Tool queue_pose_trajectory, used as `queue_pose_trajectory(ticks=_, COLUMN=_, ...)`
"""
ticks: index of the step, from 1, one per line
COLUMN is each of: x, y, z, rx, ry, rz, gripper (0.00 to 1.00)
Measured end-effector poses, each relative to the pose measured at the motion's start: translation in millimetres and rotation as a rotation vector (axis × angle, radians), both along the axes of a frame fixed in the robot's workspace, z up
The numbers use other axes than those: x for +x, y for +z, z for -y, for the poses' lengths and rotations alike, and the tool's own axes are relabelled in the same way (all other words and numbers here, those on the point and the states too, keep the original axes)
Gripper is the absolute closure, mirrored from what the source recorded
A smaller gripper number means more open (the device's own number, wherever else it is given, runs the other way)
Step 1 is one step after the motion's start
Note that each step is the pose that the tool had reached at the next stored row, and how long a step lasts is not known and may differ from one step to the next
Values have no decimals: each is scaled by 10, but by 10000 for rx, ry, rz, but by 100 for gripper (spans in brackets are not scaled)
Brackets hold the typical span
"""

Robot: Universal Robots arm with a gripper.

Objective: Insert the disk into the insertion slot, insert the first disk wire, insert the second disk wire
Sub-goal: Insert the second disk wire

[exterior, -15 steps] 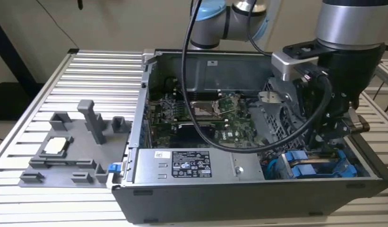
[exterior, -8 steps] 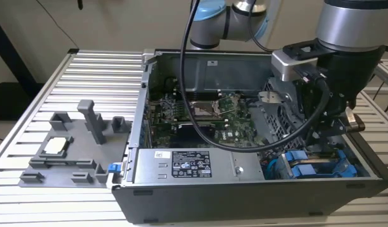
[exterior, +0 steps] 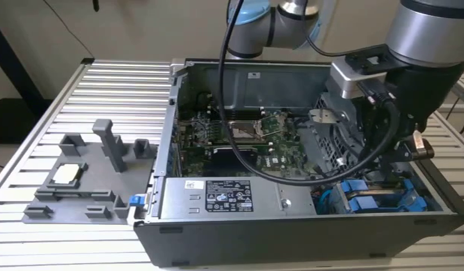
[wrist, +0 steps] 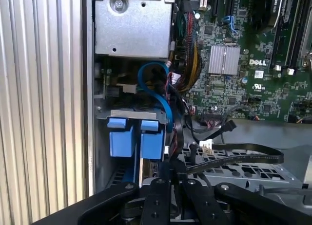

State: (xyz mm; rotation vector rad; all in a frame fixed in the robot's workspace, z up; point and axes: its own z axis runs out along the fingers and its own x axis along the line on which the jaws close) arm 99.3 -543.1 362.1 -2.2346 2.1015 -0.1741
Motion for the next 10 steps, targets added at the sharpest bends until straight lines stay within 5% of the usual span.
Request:
queue_pose_trajectory(ticks=4, x=98, y=0, z=23, rx=-1, ry=0, rz=-365, gripper=84)
queue_pose_trajectory(ticks=10, x=258, y=0, z=65, rx=2, ry=1, rz=-789, gripper=84)
